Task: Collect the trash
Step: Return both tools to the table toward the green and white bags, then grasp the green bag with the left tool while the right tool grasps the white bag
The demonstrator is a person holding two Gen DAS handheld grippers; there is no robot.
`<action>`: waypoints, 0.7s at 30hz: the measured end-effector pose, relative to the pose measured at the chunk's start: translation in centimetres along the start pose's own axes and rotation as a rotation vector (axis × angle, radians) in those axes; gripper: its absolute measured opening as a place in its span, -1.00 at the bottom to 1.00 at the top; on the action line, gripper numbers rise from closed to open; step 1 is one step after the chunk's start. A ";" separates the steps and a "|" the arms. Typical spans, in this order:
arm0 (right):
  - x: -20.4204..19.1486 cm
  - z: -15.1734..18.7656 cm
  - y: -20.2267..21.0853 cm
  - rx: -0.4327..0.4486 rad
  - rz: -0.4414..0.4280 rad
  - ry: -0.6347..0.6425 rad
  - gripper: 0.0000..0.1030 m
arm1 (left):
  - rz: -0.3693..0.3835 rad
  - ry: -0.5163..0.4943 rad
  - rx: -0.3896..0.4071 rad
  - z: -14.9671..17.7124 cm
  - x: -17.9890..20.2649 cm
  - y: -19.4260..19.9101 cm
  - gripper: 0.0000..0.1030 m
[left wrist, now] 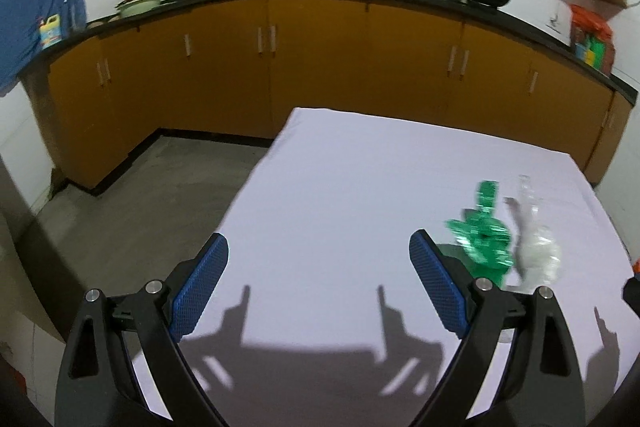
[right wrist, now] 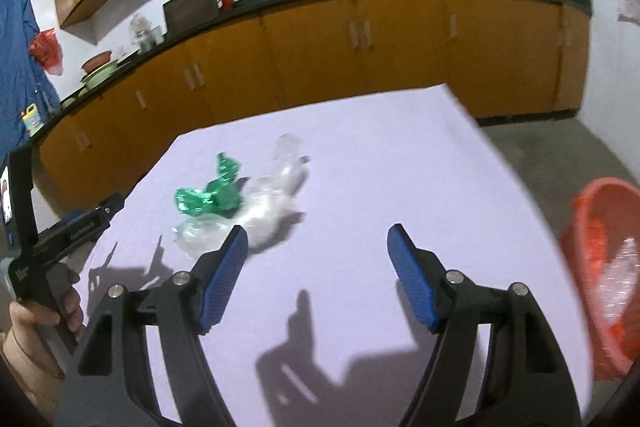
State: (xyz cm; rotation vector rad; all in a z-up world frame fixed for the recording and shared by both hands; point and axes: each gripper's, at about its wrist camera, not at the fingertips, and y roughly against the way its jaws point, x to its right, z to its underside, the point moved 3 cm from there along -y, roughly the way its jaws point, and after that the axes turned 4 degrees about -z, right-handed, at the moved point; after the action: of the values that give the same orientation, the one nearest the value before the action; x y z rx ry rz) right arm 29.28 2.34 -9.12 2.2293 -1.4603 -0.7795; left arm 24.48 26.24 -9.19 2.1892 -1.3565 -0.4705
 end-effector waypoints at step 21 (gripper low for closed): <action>-1.2 -0.1 -9.9 -0.204 -0.085 -0.130 -0.33 | 0.111 -0.013 -0.023 -0.7 2.0 -1.8 0.84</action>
State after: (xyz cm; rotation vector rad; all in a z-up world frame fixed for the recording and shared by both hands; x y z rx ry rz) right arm 36.07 7.39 -14.41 2.1309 -1.2843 -1.0687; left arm 27.04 25.32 -9.75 2.0824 -1.4637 -0.4577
